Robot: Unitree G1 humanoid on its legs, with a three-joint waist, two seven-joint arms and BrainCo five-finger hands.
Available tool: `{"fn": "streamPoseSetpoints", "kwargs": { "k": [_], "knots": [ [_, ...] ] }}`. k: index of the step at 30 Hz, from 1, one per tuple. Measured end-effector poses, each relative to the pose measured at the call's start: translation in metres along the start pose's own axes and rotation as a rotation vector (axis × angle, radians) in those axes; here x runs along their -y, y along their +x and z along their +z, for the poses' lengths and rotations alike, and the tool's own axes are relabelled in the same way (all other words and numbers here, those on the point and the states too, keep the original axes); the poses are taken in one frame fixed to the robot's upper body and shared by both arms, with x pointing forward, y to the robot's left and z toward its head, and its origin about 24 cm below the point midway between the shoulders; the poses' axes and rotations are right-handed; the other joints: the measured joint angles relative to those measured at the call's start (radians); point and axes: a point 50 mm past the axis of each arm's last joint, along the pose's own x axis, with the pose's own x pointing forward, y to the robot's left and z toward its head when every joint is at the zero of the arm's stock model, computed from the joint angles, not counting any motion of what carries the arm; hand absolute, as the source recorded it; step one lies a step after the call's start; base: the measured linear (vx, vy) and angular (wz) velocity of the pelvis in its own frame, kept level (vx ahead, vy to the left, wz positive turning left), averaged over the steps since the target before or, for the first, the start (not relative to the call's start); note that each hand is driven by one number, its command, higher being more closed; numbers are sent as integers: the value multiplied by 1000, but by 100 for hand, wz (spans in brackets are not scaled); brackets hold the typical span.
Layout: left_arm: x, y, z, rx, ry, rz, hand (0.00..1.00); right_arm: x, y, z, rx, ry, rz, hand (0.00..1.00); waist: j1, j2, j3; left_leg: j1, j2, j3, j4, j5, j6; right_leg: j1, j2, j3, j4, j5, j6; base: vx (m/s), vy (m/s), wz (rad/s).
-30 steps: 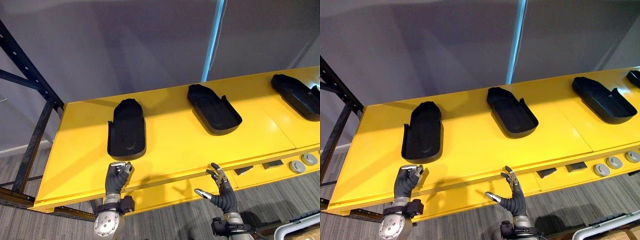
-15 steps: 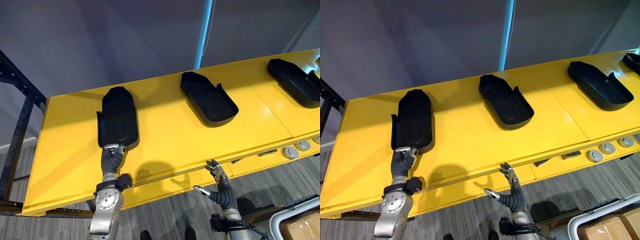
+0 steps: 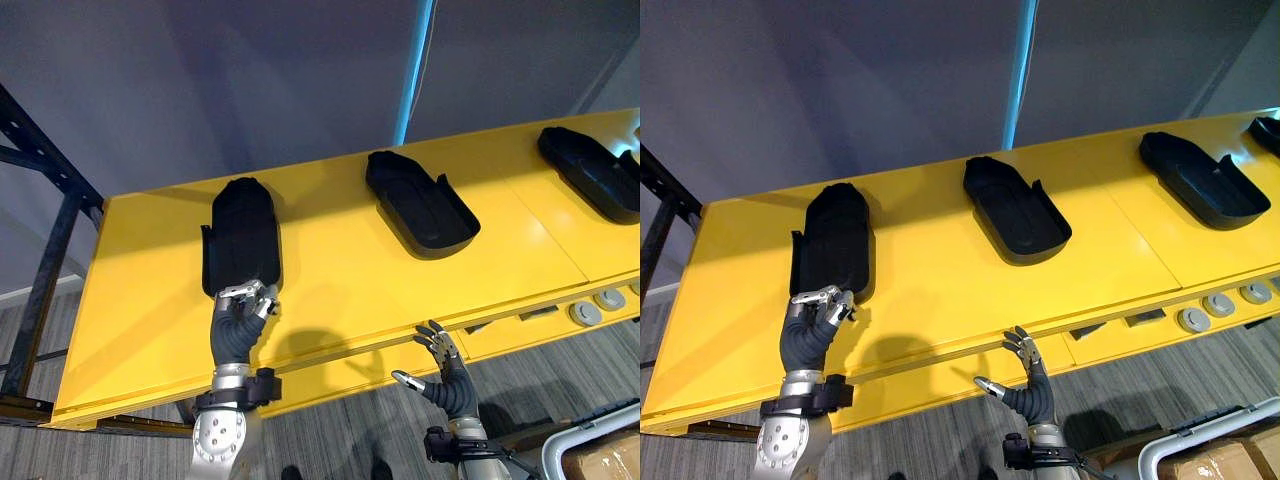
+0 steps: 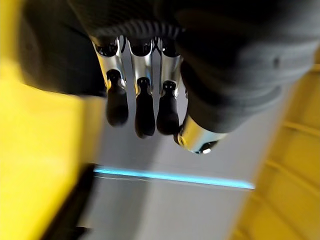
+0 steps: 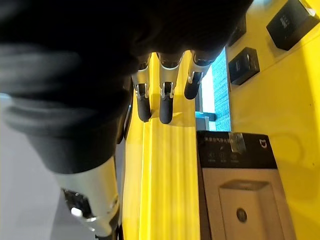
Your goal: Walk over and take plastic housings, then place them on the shelf
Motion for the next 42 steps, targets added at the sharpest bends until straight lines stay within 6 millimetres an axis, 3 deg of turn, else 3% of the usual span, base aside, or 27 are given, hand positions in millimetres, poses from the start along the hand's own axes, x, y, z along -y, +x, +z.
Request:
{"fn": "streamPoseSetpoints", "kwargs": {
  "k": [3, 4, 6, 7, 8, 9, 10, 12, 14, 15, 16, 17, 19, 20, 21, 23, 25, 26, 27, 28, 30, 32, 35, 38, 40, 41, 42],
  "knots": [
    [2, -1, 4, 45, 38, 33, 0, 17, 1, 1, 6, -22, -98, 0, 0, -2, -2, 32, 1, 10, 25, -23, -6, 27, 1, 18, 3, -2, 4, -32, 18, -18],
    [1, -2, 5, 52, 49, 42, 0, 17, 4, 3, 18, -21, -111, 0, 8, -7, -2, 23, 2, -4, 90, -60, -10, 26, 0, 46, 13, -2, 3, -32, 11, -82],
    [-1, -5, 4, 44, 46, 75, 0, 11, 13, 12, 67, -15, -83, 0, 55, 1, -10, -18, 3, -291, 329, -225, -11, 17, 36, 193, 54, 2, 9, -4, 29, -181],
    [-1, -6, 4, 40, 45, 79, 0, 8, 16, 15, 83, -13, -70, 0, 64, 7, -14, -22, 1, -377, 384, -266, -22, 9, 54, 236, 67, 3, 11, -32, 128, -235],
    [0, -6, 3, 37, 41, 79, 0, 4, 17, 21, 114, -11, -45, 0, 77, 24, -31, -28, -6, -536, 487, -347, -57, -20, 102, 322, 105, -1, 17, -88, 223, -258],
    [0, -6, 4, 46, 47, 81, 0, 1, 17, 31, 152, -2, -29, 0, 91, 29, -47, -26, -28, -653, 567, -406, -65, -63, 146, 417, 159, -9, 31, -109, 248, -257],
    [1, -6, 4, 51, 49, 85, 0, 1, 15, 36, 173, 2, -27, 0, 92, 31, -50, -24, -43, -693, 596, -427, -63, -83, 162, 458, 186, -15, 40, -178, 359, -239],
    [2, -2, 1, 53, 48, 91, 0, 6, 5, 46, 205, 2, -43, 0, 80, 14, -51, -15, -86, -718, 631, -478, -30, -138, 187, 572, 240, -17, 80, -185, 333, -175],
    [1, 4, -2, 65, 74, 104, 0, 10, -6, 49, 199, -2, -53, 0, 66, -4, -46, -4, -107, -640, 614, -536, 26, -168, 197, 697, 210, 31, 129, -253, 353, -183],
    [-1, 5, -3, 67, 94, 109, 0, 11, -9, 46, 175, -1, -58, 0, 72, -28, -38, -3, -110, -562, 617, -530, 39, -162, 182, 715, 142, 104, 131, -343, 312, -246],
    [-8, 7, -4, 67, 119, 131, 0, 9, -13, 41, 142, 9, -55, 0, 91, -46, -45, -12, -82, -447, 598, -513, 59, -145, 144, 591, -12, 244, 98, -406, 282, -290],
    [-10, 10, -8, 64, 132, 136, 0, 9, -16, 37, 118, 23, -79, 0, 109, -72, -51, -13, -65, -339, 570, -487, 63, -169, 106, 323, 7, 221, 48, -316, 180, -261],
    [-8, 10, -15, 29, 138, 128, 0, 14, -14, 32, 101, 16, -107, 0, 99, -67, -45, 8, -28, -239, 535, -454, 66, -187, 64, 112, 153, 132, 3, -207, 143, -191],
    [-10, 10, -19, 17, 146, 131, 0, 17, -11, 23, 69, 5, -118, 0, 96, -52, -40, 22, 7, -183, 520, -438, 59, -180, 52, 73, 254, 54, 4, -172, 138, -157],
    [-11, 10, -20, 13, 151, 133, 0, 19, -10, 17, 47, -1, -124, 0, 97, -53, -41, 29, 22, -158, 511, -431, 53, -177, 37, 49, 306, 18, 8, -164, 51, -139],
    [-21, 9, -27, -17, 190, 165, 0, 23, -4, 1, -12, -14, -145, 0, 98, -57, -50, 40, 65, -77, 463, -393, 19, -145, -63, -35, 443, -90, 6, -137, -136, -115],
    [-35, 6, -32, -53, 235, 209, 0, 20, 0, -8, -44, -10, -134, 0, 99, -76, -66, 33, 69, -36, 419, -368, -14, -77, -132, -44, 409, -119, 41, -63, -252, -83],
    [-42, 4, -34, -72, 260, 221, 0, 18, 0, -13, -67, -4, -134, 0, 98, -110, -87, 13, 58, -27, 394, -353, -38, -27, -135, -26, 247, -168, 92, -44, -270, -62],
    [-46, 2, -38, -95, 268, 235, 0, 19, 2, -14, -73, -12, -132, 0, 103, -103, -86, 14, 58, -26, 369, -340, -51, -19, -127, -23, 184, -158, 65, -44, -344, -40],
    [-48, -5, -49, -164, 266, 253, 0, 23, 3, -19, -97, -33, -128, 0, 105, -81, -91, 19, 59, -52, 321, -323, -39, -7, -100, -23, 127, -115, 64, 13, -297, -48],
    [-58, -16, -57, -233, 274, 294, 0, 31, 5, -24, -123, -63, -136, 0, 124, -44, -111, 48, 99, -72, 237, -284, -58, 29, -21, 6, -8, -37, 18, 72, -242, -61],
    [-67, -20, -66, -275, 290, 323, 0, 34, 5, -28, -142, -68, -148, 0, 122, -35, -117, 49, 124, -81, 231, -272, -69, 29, 6, 1, -8, -37, 17, 59, -152, -17],
    [-78, -39, -110, -488, 293, 374, 0, 50, -1, -55, -260, -90, -205, 0, 117, -38, -118, 49, 117, -112, 214, -219, -80, 50, 1, -37, -19, -37, 17, 43, -76, 41],
    [-93, -80, -154, -775, 343, 387, 0, 60, -17, -110, -525, -68, -259, 0, 110, -37, -120, 68, 97, -132, 170, -200, -90, 90, -16, -85, -47, -37, 17, 40, 46, 53],
    [-114, -124, -179, -1029, 424, 389, 0, 58, -31, -143, -716, -13, -299, 0, 115, -37, -120, 80, 85, -136, 156, -195, -92, 99, -28, -96, -48, -37, 17, 8, 77, 17],
    [-124, -150, -186, -1167, 452, 396, 0, 57, -43, -156, -815, 6, -315, 0, 117, -38, -119, 87, 75, -140, 154, -192, -88, 112, -38, -102, -51, -37, 17, 16, 76, 17],
    [-129, -163, -187, -1228, 461, 403, 0, 57, -51, -162, -862, 12, -328, 0, 119, -39, -119, 91, 69, -145, 154, -192, -87, 121, -42, -104, -57, -36, 19, 13, 47, 12]
  ]
}}
